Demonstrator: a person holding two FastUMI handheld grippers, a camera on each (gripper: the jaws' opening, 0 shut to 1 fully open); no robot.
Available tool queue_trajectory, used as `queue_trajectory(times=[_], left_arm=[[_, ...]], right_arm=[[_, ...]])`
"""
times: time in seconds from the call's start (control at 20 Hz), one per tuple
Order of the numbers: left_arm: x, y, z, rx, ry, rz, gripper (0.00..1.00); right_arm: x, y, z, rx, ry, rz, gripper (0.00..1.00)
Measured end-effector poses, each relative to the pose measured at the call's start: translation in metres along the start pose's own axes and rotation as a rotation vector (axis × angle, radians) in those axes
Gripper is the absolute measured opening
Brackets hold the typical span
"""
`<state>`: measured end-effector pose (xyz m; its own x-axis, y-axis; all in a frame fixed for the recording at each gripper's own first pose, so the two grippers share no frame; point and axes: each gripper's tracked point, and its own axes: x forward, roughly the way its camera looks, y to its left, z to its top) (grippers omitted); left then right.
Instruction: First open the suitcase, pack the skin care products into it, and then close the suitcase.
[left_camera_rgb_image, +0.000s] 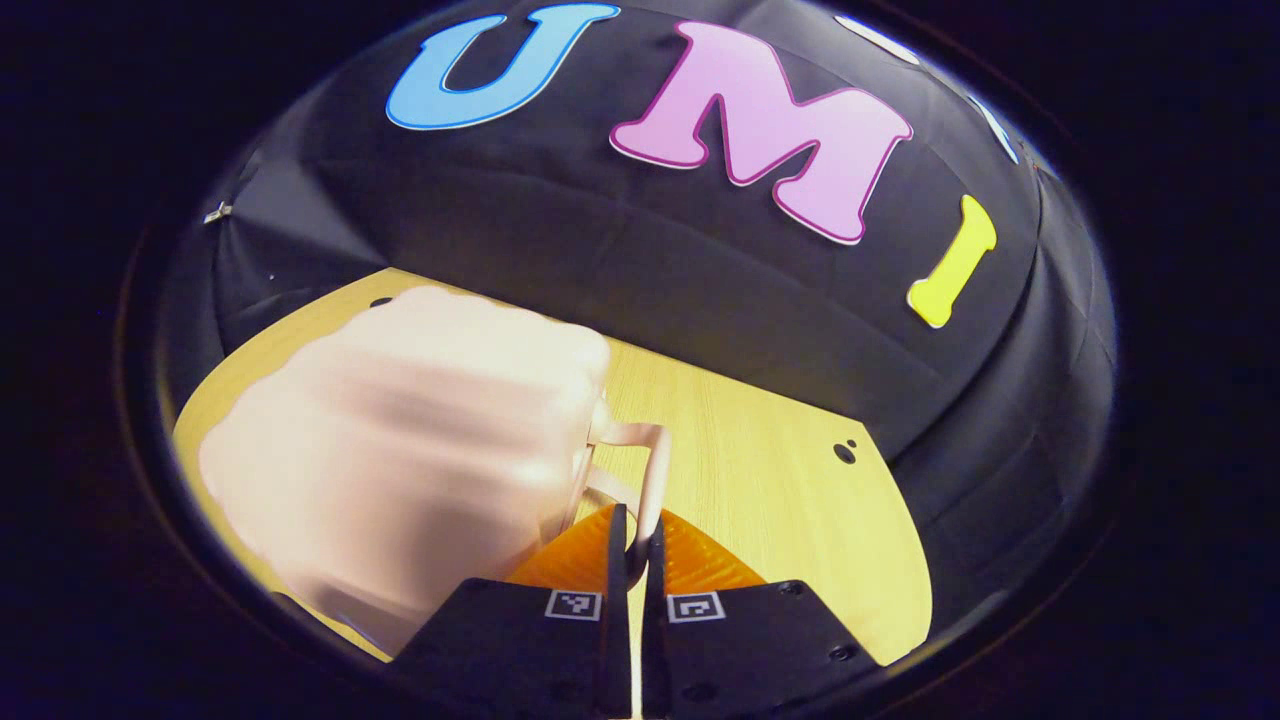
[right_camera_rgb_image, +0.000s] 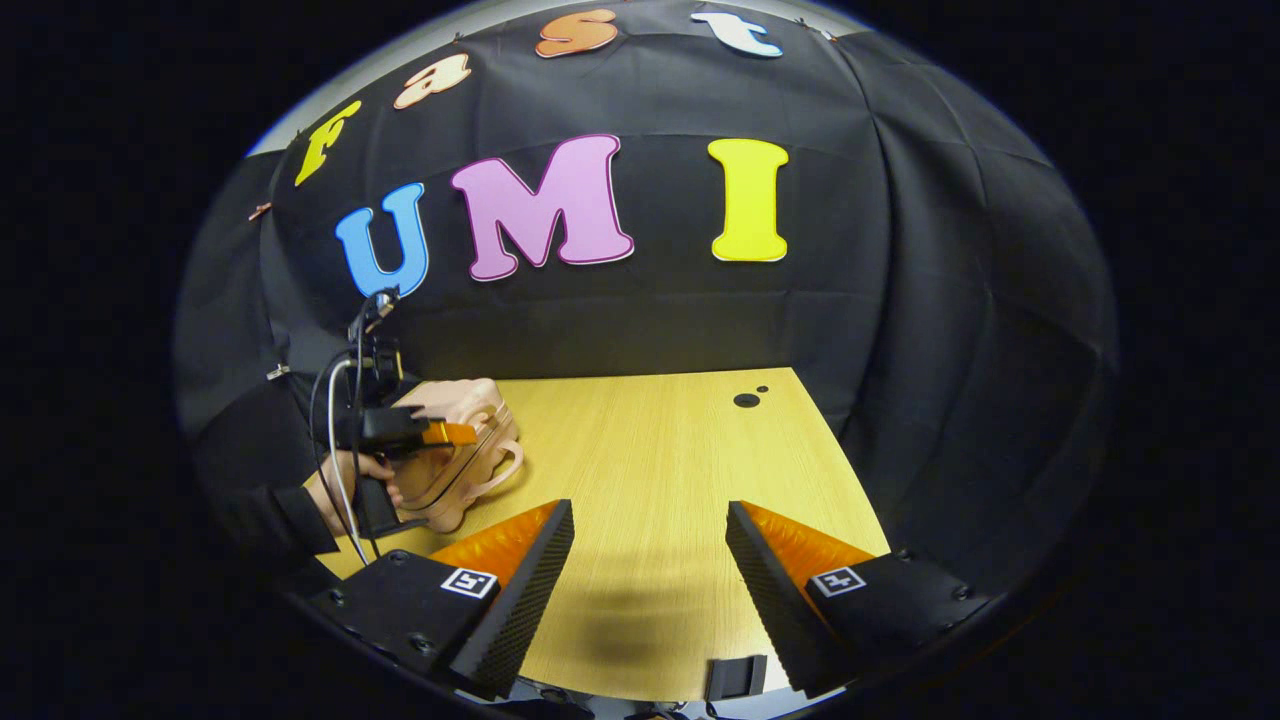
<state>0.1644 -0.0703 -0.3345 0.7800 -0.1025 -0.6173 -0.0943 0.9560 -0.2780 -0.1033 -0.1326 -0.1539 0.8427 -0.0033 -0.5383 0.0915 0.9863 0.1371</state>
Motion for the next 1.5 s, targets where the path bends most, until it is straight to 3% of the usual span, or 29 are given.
queue_trajectory(times=[0.1,0.25,0.5,0.55,0.7,0.95,1.15,1.25,1.3,1.35,1.5], left_arm=[[-0.002,0.0,-0.004,0.051,-0.008,0.007,0.13],[-0.021,-0.009,0.007,0.092,-0.029,0.008,0.47],[-0.118,-0.022,0.077,0.114,-0.228,-0.066,0.53],[-0.138,-0.023,0.091,0.123,-0.277,-0.073,0.68],[-0.231,-0.02,0.138,0.186,-0.44,-0.061,0.94],[-0.319,0.009,0.132,0.214,-0.576,0.038,0.96],[-0.343,0.016,0.106,0.195,-0.602,0.045,0.96],[-0.357,0.014,0.111,0.211,-0.661,0.049,0.96],[-0.388,0.02,0.131,0.218,-0.702,0.045,0.96],[-0.392,0.012,0.135,0.222,-0.728,0.027,0.92],[-0.391,-0.007,0.131,0.247,-0.737,-0.015,0.96]], right_arm=[[0.003,-0.004,0.009,0.007,-0.022,-0.01,0.97],[0.002,-0.004,0.032,0.017,-0.089,-0.045,0.97],[-0.006,0.01,0.063,0.051,-0.154,-0.07,0.97],[-0.009,0.013,0.072,0.046,-0.171,-0.075,0.97],[-0.033,0.034,0.118,0.008,-0.295,-0.078,0.97],[-0.09,0.08,0.149,-0.051,-0.501,-0.031,0.97],[-0.101,0.106,0.122,-0.071,-0.5,0.01,0.96],[-0.1,0.116,0.113,-0.064,-0.486,0.027,0.97],[-0.1,0.119,0.113,-0.067,-0.486,0.03,0.97],[-0.1,0.119,0.113,-0.069,-0.482,0.028,0.96],[-0.101,0.114,0.122,-0.076,-0.515,0.004,0.97]])
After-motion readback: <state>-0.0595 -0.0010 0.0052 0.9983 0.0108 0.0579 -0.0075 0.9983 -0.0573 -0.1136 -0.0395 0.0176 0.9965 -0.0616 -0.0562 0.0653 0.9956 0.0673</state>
